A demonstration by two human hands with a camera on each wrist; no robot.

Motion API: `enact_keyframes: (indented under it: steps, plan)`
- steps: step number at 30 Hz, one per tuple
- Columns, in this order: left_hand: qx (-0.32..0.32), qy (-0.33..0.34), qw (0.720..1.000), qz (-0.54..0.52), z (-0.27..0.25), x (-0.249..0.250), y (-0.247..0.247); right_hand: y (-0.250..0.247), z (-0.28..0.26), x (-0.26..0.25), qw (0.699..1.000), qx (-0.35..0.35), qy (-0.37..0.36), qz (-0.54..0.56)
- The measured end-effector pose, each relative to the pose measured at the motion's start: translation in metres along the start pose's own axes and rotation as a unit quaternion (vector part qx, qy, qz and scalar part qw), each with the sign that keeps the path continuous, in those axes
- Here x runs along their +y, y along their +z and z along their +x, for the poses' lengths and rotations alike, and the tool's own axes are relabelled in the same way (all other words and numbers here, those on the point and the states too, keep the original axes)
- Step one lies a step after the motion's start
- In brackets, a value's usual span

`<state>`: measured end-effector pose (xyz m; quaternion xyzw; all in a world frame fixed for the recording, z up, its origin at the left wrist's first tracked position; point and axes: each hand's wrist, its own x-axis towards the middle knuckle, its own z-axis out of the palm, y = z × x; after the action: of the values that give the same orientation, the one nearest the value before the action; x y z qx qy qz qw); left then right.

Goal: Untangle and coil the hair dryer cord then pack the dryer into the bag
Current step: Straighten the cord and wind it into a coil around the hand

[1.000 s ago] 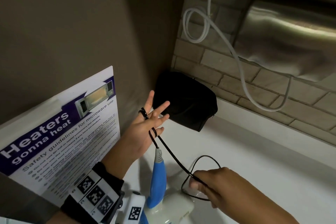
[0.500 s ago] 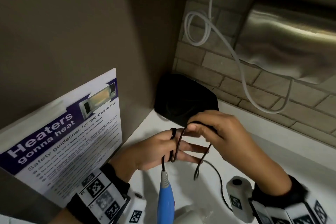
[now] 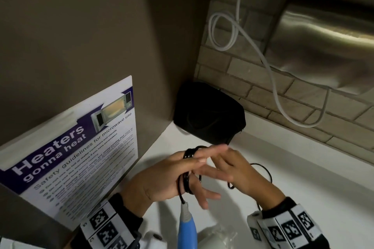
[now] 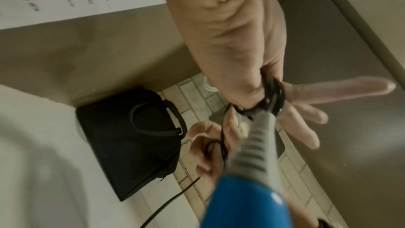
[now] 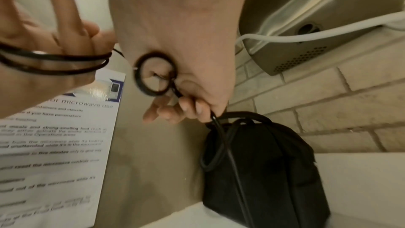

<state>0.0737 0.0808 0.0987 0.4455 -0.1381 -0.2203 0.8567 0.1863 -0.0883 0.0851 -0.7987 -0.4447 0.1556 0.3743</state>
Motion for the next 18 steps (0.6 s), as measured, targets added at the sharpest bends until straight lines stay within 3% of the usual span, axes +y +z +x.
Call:
enact_keyframes:
  steps: [2, 6, 10, 13, 18]
  plan:
    - [0.025, 0.036, 0.998, -0.034, -0.003, -0.002, -0.005, 0.004, -0.01, 0.007, 0.999, -0.012, 0.032, 0.023]
    - [0.043, 0.1, 0.988, -0.111, -0.012, -0.004, -0.018, -0.002, -0.035, 0.019, 0.995, 0.051, 0.065, 0.053]
    - [0.069, 0.15, 0.973, -0.16, -0.017, -0.001, -0.026, -0.012, -0.052, 0.042, 0.987, 0.076, 0.141, -0.006]
    - [0.148, 0.18, 0.962, -0.141, -0.014, 0.003, -0.034, -0.006, -0.063, 0.06, 0.987, 0.053, 0.122, -0.089]
    - [0.193, 0.216, 0.945, -0.154, -0.006, 0.002, -0.049, 0.007, -0.081, 0.069, 0.994, 0.02, 0.025, -0.108]
